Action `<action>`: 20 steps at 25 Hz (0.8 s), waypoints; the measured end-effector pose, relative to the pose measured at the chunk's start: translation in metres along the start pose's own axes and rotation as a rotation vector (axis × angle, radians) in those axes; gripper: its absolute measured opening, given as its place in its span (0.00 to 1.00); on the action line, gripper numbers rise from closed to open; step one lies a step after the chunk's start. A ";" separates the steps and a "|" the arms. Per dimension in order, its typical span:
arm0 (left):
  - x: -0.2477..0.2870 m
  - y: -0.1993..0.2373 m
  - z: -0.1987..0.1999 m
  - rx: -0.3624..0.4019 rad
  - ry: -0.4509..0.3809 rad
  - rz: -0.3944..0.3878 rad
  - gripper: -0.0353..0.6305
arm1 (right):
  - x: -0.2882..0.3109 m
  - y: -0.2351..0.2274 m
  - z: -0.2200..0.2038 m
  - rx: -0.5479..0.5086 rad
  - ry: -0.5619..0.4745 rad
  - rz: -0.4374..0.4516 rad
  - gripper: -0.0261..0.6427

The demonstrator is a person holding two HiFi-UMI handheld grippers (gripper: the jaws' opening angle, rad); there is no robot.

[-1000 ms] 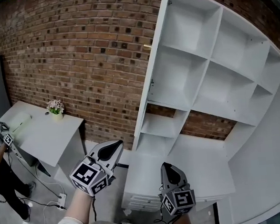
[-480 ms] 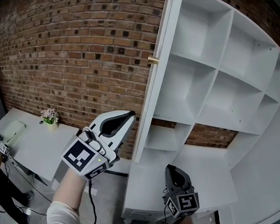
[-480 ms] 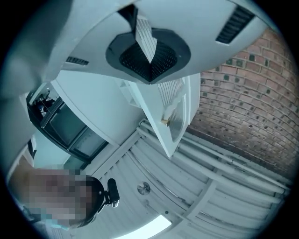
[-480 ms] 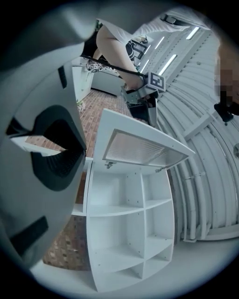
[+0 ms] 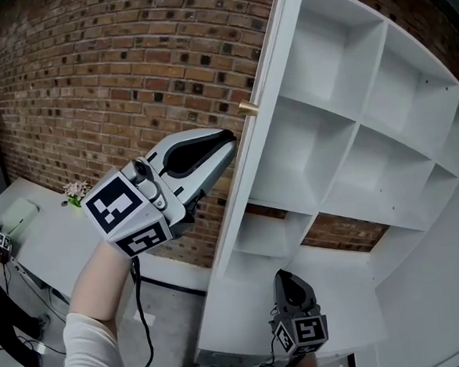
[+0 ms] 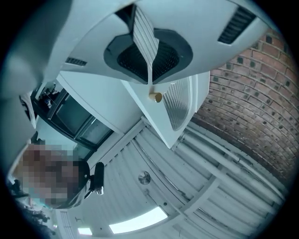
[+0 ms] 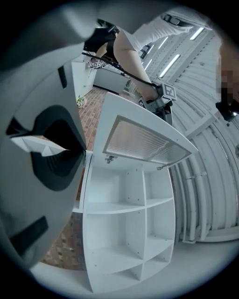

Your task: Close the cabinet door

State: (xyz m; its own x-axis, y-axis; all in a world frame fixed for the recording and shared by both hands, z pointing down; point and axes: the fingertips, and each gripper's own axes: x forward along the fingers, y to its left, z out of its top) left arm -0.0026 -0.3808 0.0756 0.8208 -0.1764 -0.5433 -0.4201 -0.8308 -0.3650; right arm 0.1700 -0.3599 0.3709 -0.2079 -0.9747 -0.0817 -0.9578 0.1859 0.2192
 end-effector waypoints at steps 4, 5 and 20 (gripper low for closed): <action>0.004 0.009 0.015 -0.053 -0.041 -0.037 0.23 | 0.004 -0.004 0.003 -0.019 -0.001 0.012 0.05; 0.007 0.012 0.018 -0.068 -0.050 -0.049 0.25 | 0.005 -0.005 0.004 -0.023 -0.003 0.016 0.05; 0.036 0.010 0.026 0.013 0.042 -0.235 0.29 | 0.006 0.003 -0.012 -0.038 -0.015 0.037 0.05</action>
State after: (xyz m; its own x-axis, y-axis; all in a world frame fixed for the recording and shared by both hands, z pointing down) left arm 0.0131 -0.3816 0.0325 0.9118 -0.0009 -0.4107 -0.2206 -0.8446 -0.4879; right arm 0.1680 -0.3667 0.3830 -0.2463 -0.9652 -0.0875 -0.9413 0.2167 0.2588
